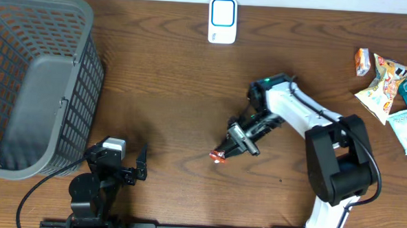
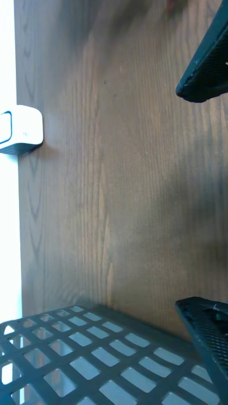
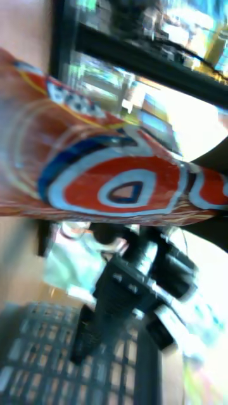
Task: Scan the item barcode
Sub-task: 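Move the right gripper down to the red chocolate bar and grasp it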
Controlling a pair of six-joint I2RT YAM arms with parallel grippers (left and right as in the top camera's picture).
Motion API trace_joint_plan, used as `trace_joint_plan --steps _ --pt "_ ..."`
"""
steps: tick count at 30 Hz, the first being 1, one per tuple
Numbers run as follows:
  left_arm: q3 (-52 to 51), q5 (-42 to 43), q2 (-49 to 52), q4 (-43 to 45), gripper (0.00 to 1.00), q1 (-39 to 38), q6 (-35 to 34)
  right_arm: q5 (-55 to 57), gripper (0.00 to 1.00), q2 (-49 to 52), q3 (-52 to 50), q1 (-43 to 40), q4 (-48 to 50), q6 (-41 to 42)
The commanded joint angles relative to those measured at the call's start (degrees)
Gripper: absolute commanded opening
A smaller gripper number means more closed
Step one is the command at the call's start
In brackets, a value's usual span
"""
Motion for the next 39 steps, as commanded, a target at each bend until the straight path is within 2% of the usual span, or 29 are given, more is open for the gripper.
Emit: trace_joint_plan --steps 1,6,11,16,20,25,28,29,32,33,34,36,39 --pt "-0.9 -0.2 -0.1 -1.1 0.98 0.1 -0.5 -6.9 0.01 0.4 0.9 -2.5 -3.9 -1.3" --pt "-0.9 -0.2 -0.1 -1.1 0.98 0.1 -0.5 -8.4 0.01 0.4 0.9 -5.1 -6.5 -5.4" --pt "-0.9 -0.2 -0.1 -1.1 0.98 0.1 -0.5 -13.0 0.01 0.4 0.9 -5.2 -7.8 -13.3" --pt "-0.9 -0.2 -0.1 -1.1 0.98 0.1 -0.5 -11.8 0.01 0.4 0.9 -5.2 -6.9 -18.9" --pt "-0.9 -0.2 -0.1 -1.1 0.98 0.1 -0.5 -3.9 0.01 0.4 0.9 -4.8 5.0 -26.2" --pt "-0.9 -0.2 -0.1 -1.1 0.98 0.1 -0.5 -0.2 0.01 0.4 0.9 -4.1 21.2 -36.8" --pt "-0.9 -0.2 -0.1 -1.1 0.98 0.1 -0.5 16.0 0.03 0.4 0.9 -4.0 27.7 -36.7" --pt "-0.9 -0.2 -0.1 -1.1 0.98 0.1 -0.5 22.2 0.08 0.4 0.9 -3.9 28.2 -35.1" --pt "-0.9 -0.2 -0.1 -1.1 0.98 0.1 -0.5 40.8 0.15 0.5 0.9 -2.9 28.0 -26.4" --pt "-0.9 -0.2 -0.1 -1.1 0.98 0.1 -0.5 45.4 0.24 0.4 0.9 -2.6 27.9 -23.1" --pt "-0.9 -0.2 -0.1 -1.1 0.98 0.1 -0.5 48.5 0.42 0.4 0.9 -2.2 28.0 -20.6" --pt "-0.9 -0.2 -0.1 -1.1 0.98 0.1 -0.5 50.5 0.68 0.5 0.9 -1.7 28.8 -18.0" --pt "-0.9 -0.2 -0.1 -1.1 0.98 0.1 -0.5 50.5 0.74 0.4 1.4 -1.6 29.5 -15.8"
